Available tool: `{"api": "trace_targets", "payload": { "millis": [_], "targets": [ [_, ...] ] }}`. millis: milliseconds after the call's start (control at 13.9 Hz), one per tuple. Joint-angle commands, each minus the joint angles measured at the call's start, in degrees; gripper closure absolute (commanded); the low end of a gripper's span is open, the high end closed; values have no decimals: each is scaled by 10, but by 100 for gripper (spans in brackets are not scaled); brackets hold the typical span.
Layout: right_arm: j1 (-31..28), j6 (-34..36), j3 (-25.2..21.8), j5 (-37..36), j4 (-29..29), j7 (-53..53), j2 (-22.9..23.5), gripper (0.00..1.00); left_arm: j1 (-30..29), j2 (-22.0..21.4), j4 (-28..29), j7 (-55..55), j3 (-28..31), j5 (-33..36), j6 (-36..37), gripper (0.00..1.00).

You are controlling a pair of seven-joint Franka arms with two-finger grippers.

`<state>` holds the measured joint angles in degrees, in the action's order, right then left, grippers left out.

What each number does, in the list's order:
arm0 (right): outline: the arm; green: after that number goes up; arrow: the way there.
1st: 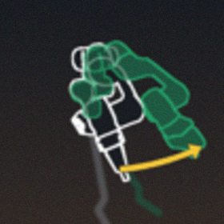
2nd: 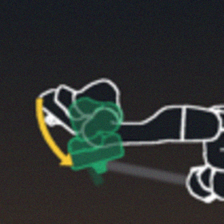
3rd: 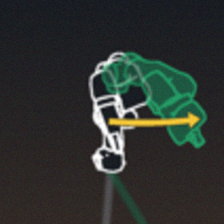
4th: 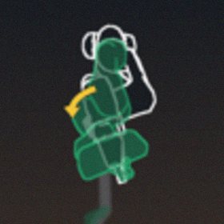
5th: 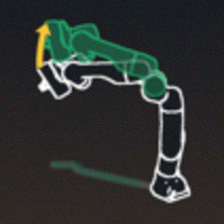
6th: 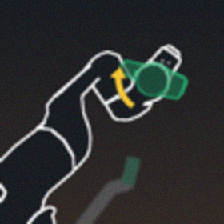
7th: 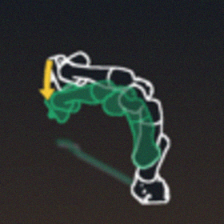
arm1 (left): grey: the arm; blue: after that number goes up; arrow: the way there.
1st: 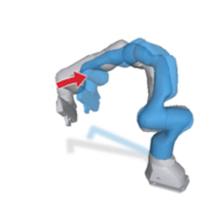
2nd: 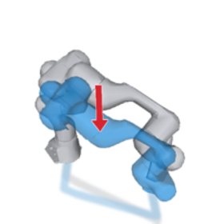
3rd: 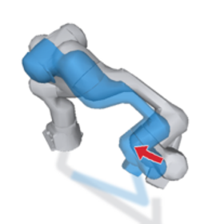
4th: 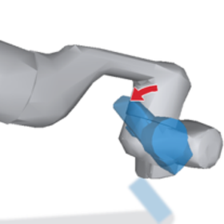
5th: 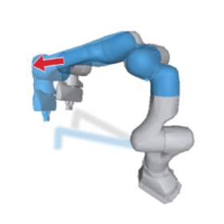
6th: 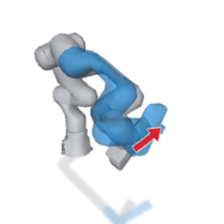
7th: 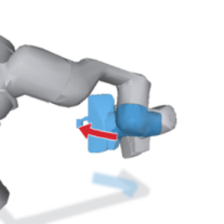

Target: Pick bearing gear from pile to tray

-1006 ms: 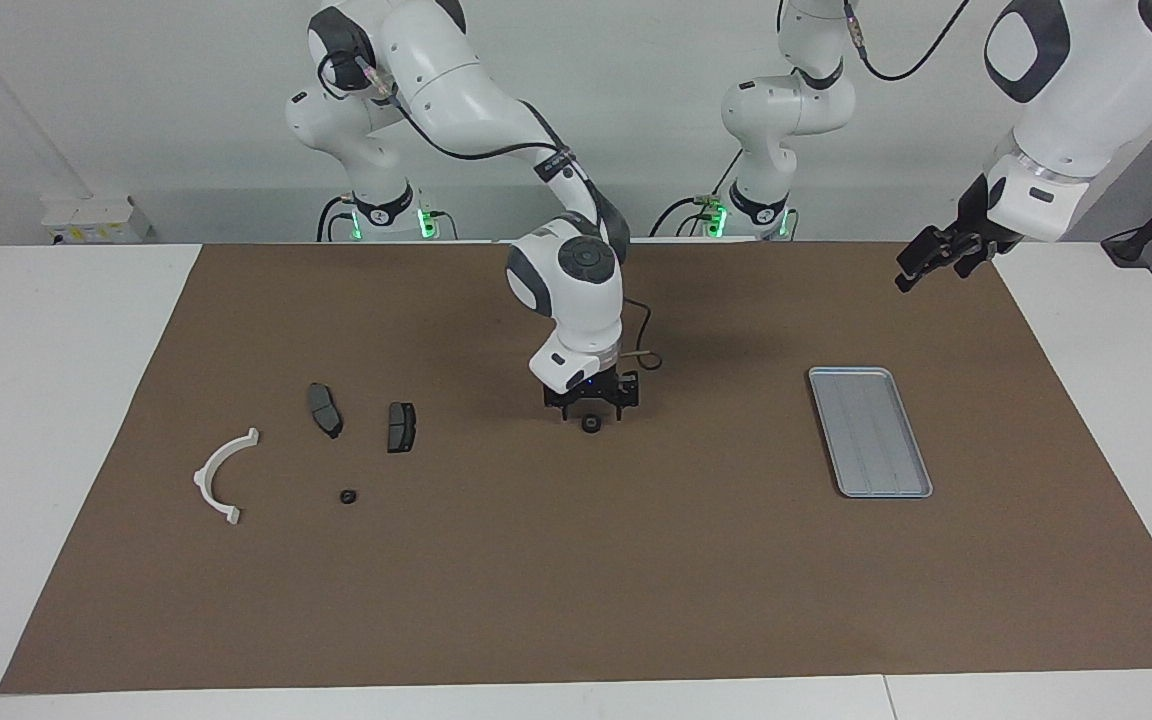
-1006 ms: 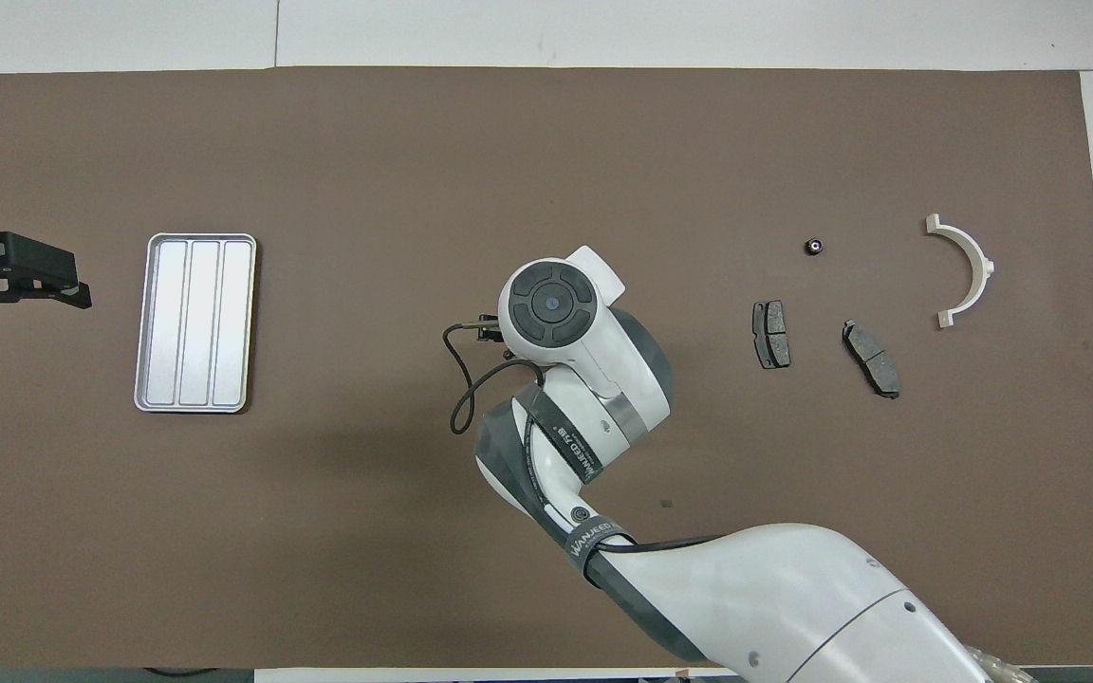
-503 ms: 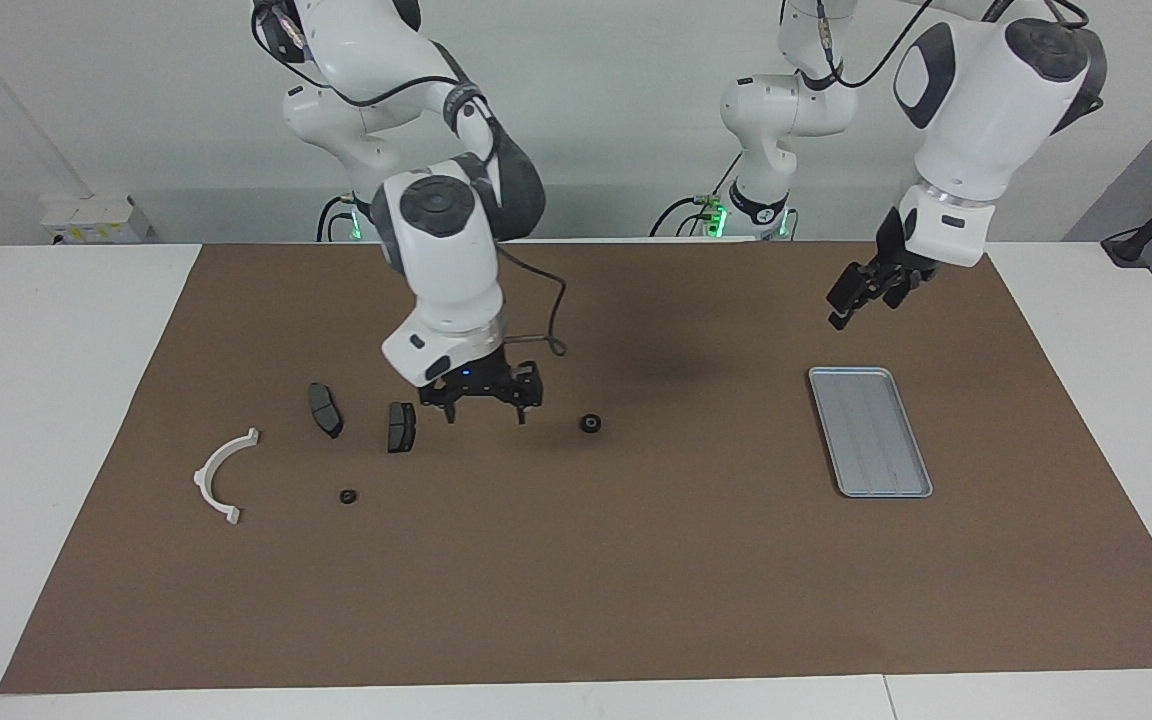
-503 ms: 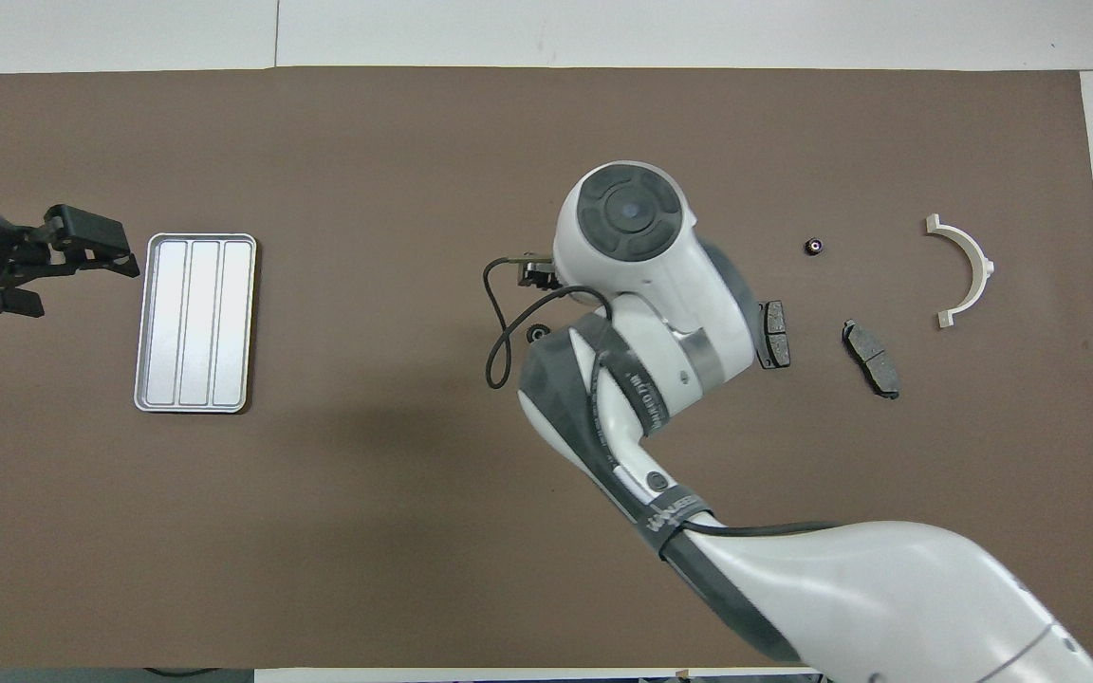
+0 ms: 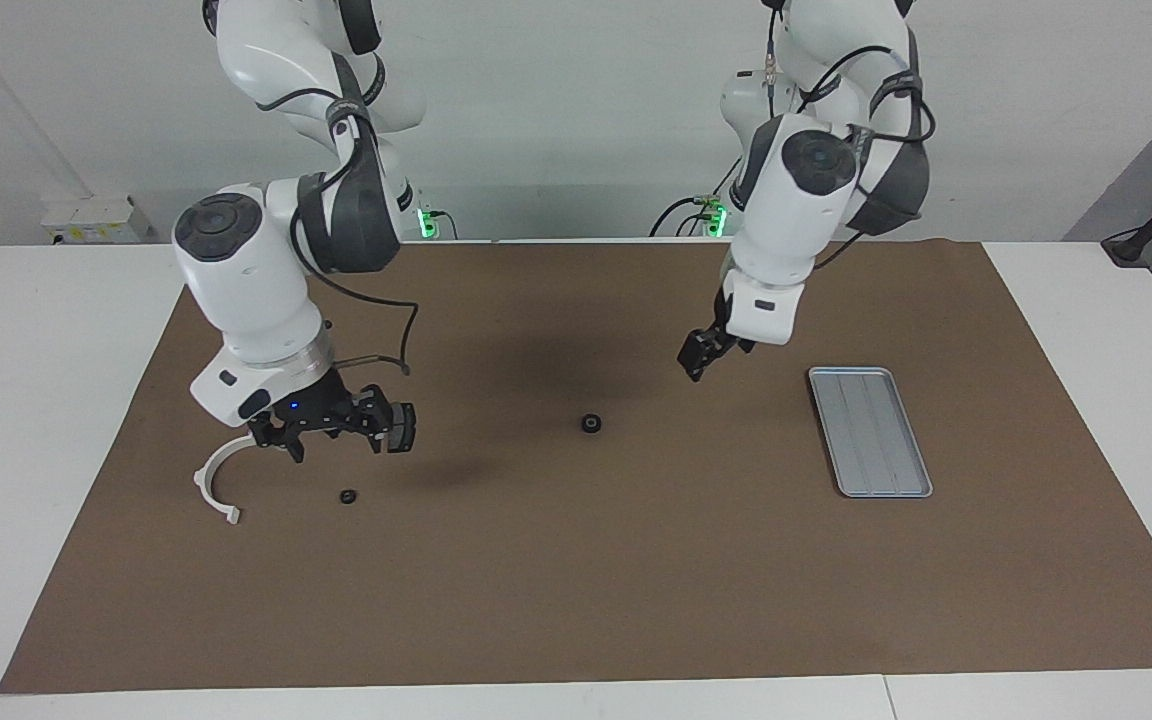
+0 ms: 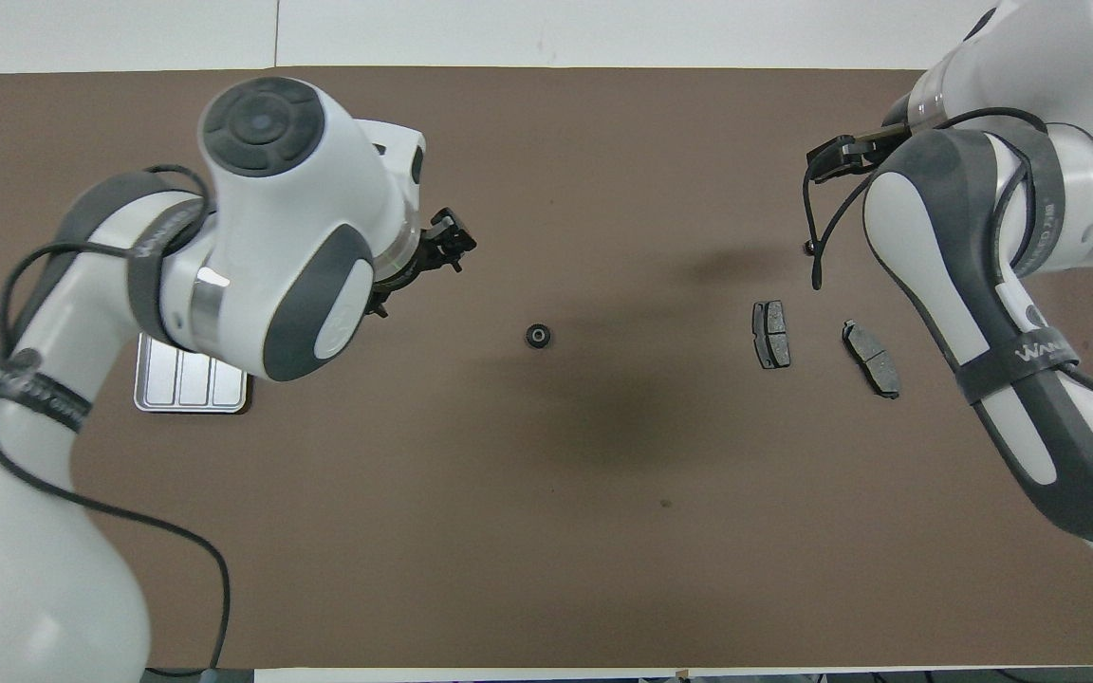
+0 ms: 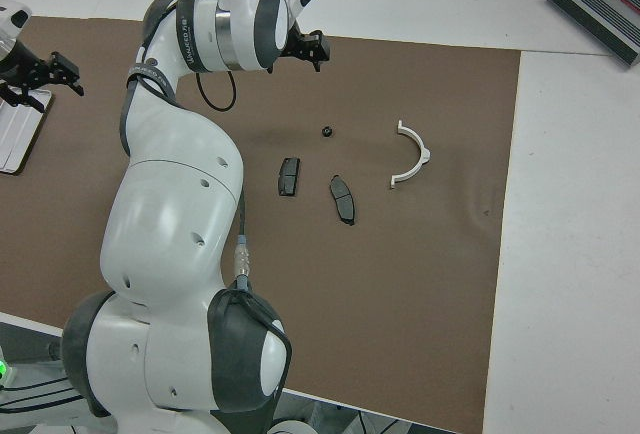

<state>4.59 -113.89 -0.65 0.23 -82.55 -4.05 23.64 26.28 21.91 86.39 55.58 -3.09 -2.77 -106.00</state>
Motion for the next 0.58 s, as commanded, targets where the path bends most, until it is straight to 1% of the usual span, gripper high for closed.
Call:
{"api": "trace_targets", "payload": {
  "millis": [0, 144, 216, 288, 503],
  "targets": [
    [-14, -36, 8, 9, -19, -30, 11, 0, 27, 98, -82, 22, 10, 18, -23, 0],
    [-12, -54, 8, 8, -35, -29, 23, 0, 29, 97, -39, 22, 9, 17, -89, 0],
    [-11, -76, 8, 9, -56, -27, 24, 1, 30, 96, -19, 21, 9, 16, -116, 0],
    [-10, -109, 8, 8, -81, -27, 24, 1, 39, 95, -5, 22, 8, 15, -125, 0],
    [-13, -163, 8, 8, -111, -30, 39, 1, 61, 91, 9, 22, 8, 14, -144, 0]
  ]
}}
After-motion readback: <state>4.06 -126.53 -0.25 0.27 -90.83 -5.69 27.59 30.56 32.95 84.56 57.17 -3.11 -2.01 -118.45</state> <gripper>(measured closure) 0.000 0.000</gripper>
